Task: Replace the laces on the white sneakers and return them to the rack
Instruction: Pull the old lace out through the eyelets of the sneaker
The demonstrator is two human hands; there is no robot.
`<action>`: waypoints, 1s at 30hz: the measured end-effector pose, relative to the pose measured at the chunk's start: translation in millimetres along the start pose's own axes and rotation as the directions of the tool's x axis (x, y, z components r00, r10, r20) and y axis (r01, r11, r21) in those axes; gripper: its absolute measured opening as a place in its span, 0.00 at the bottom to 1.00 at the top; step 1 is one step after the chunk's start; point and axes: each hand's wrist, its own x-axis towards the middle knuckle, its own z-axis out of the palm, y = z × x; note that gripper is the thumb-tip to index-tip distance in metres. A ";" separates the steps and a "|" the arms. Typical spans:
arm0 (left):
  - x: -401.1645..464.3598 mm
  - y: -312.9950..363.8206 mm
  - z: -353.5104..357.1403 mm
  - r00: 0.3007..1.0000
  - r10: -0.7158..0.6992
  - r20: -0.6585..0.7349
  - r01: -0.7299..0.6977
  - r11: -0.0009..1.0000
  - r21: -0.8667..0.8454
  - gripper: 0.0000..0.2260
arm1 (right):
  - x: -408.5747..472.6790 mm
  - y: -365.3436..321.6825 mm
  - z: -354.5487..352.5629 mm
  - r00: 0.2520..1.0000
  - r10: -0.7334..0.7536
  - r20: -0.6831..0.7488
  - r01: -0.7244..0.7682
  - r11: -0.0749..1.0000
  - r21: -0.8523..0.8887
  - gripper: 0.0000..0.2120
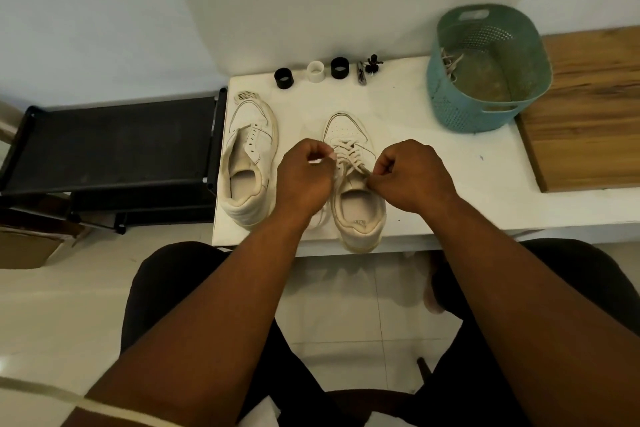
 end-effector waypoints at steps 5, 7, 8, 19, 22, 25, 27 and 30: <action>-13.5 3.0 5.8 0.870 0.441 0.223 -0.494 0.780 0.384 0.16 | -0.7 -1.2 -1.6 1.000 -0.009 -0.006 0.009 1.000 0.012 0.07; -13.7 -0.6 8.2 0.883 0.440 0.163 -0.462 0.757 0.463 0.09 | -0.9 -0.9 -1.4 1.000 -0.013 -0.009 0.013 1.000 0.014 0.08; -12.4 -2.9 9.3 0.895 0.428 0.127 -0.432 0.756 0.491 0.07 | -0.9 -0.2 -1.1 1.000 -0.014 -0.010 0.014 1.000 0.015 0.09; 6.4 -2.2 -10.5 0.981 0.157 -0.114 -0.128 0.966 0.224 0.13 | -0.1 -0.3 0.0 1.000 0.025 0.018 -0.026 0.998 0.053 0.07; 0.7 -6.0 -2.8 0.917 0.390 0.089 -0.396 0.854 0.338 0.21 | 0.7 -0.7 0.4 1.000 0.020 0.013 -0.020 0.999 0.046 0.08; -1.2 -9.1 6.0 0.905 0.399 0.149 -0.418 0.766 0.489 0.11 | 0.3 -1.4 -0.3 1.000 0.020 0.013 -0.021 0.999 0.047 0.10; -3.7 -9.4 9.1 0.897 0.428 0.112 -0.424 0.760 0.493 0.06 | 0.1 -0.6 -0.6 1.000 0.019 0.013 -0.019 0.999 0.049 0.10; -5.4 -1.1 7.2 0.907 0.409 -0.103 -0.361 0.879 0.310 0.04 | 0.4 0.7 -1.2 1.000 0.026 0.016 -0.026 0.998 0.048 0.07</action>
